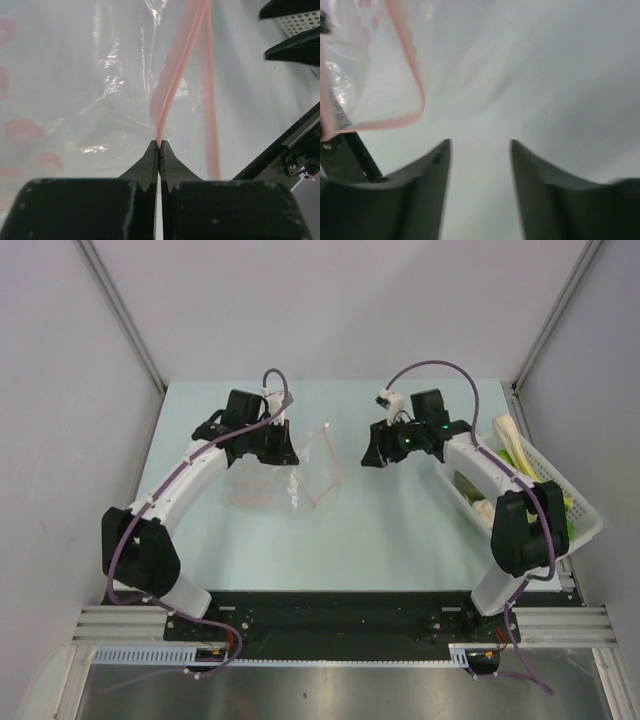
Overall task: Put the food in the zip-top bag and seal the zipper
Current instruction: Open the zipper of the food storage bag at the center of the board, then pick up the fake vegetable from the bin.
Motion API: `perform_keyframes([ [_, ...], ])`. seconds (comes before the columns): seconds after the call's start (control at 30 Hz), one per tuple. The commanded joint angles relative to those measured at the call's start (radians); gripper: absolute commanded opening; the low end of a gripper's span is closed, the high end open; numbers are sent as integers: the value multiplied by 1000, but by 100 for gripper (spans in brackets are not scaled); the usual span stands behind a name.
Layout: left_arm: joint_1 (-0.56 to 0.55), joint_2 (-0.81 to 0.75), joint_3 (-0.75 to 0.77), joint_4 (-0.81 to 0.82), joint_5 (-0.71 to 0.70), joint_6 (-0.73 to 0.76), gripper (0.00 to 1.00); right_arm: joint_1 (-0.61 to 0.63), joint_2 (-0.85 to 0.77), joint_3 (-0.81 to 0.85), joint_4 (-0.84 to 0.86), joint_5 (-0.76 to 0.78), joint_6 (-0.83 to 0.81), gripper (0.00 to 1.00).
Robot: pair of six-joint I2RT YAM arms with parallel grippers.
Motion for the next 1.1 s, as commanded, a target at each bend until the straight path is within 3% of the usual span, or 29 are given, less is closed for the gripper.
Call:
perform_keyframes([
  [0.0,-12,35,41,64,66,-68,0,-105,-126,8,-64,-52,-52,71],
  [0.2,-35,58,55,78,63,-68,0,-330,-237,38,-136,-28,-93,89],
  [0.27,-37,61,56,71,59,-67,0,-448,-251,54,-148,-23,-120,92],
  [0.47,-38,62,56,63,54,-53,0,-636,-252,116,-197,14,-239,98],
  [0.67,-38,56,50,63,46,-41,0,-723,-91,282,-337,129,-369,93],
  [0.9,-38,39,36,67,30,-21,0,-791,-4,255,-316,141,-464,84],
  [1.07,-38,42,30,66,28,-11,0,-788,59,235,-273,170,-478,83],
])
